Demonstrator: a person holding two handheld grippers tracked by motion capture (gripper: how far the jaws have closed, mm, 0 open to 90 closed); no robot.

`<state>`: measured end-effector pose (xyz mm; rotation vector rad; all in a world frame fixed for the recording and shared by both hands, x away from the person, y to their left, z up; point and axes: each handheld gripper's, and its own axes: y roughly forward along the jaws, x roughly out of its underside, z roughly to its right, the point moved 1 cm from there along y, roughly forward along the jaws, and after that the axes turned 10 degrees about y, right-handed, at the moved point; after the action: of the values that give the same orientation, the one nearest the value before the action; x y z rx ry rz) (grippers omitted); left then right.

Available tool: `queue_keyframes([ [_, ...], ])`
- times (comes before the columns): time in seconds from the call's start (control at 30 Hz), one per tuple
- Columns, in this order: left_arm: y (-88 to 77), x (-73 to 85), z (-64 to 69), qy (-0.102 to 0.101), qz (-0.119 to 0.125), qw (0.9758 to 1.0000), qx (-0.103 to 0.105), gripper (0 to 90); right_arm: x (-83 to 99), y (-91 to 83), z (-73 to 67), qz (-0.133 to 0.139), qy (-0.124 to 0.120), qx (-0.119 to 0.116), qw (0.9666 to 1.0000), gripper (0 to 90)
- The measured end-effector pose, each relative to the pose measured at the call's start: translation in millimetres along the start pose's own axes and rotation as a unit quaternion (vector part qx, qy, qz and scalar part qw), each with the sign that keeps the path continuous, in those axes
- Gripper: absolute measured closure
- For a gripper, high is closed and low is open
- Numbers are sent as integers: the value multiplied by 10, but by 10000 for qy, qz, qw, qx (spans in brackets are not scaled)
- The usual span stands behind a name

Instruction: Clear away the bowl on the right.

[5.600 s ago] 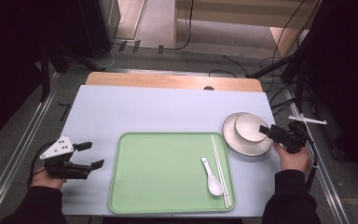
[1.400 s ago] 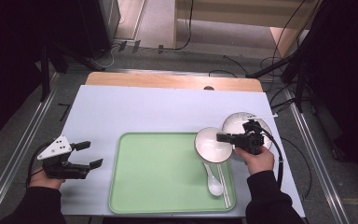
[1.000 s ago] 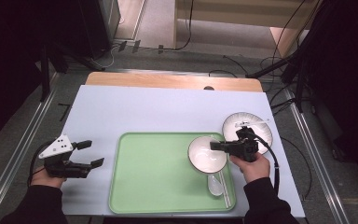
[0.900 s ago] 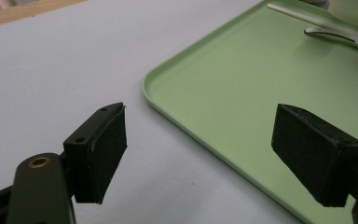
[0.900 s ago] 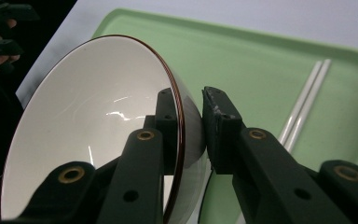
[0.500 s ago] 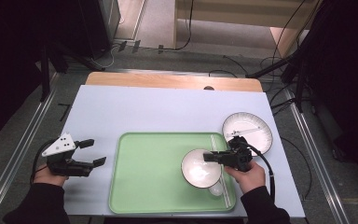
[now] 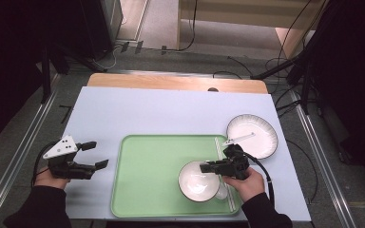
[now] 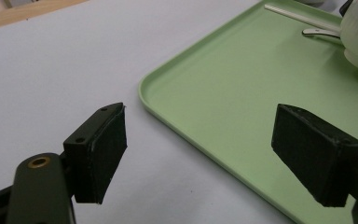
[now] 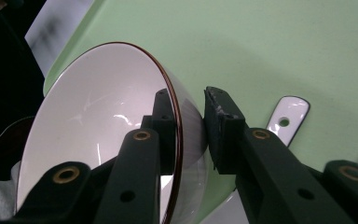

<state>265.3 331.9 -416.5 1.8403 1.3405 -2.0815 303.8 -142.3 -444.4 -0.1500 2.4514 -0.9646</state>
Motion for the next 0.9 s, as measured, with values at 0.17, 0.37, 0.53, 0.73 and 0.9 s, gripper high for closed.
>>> queue_keyframes([
  [0.17,2,-1,0,3,4,10000,2,180,10,44,-20,-152,-92,81,9998,748],
  [0.37,1,-1,-1,4,4,10000,3,180,14,104,-40,-295,-229,142,9992,740],
  [0.53,4,-1,0,13,-4,10000,15,180,-10,93,-19,-319,-275,109,9991,690],
  [0.73,7,-1,1,13,-21,10000,11,180,-66,-65,-38,116,-440,-67,9989,613],
  [0.9,6,-3,2,18,-21,10000,18,180,-107,-239,-66,471,-622,-51,9969,552],
])
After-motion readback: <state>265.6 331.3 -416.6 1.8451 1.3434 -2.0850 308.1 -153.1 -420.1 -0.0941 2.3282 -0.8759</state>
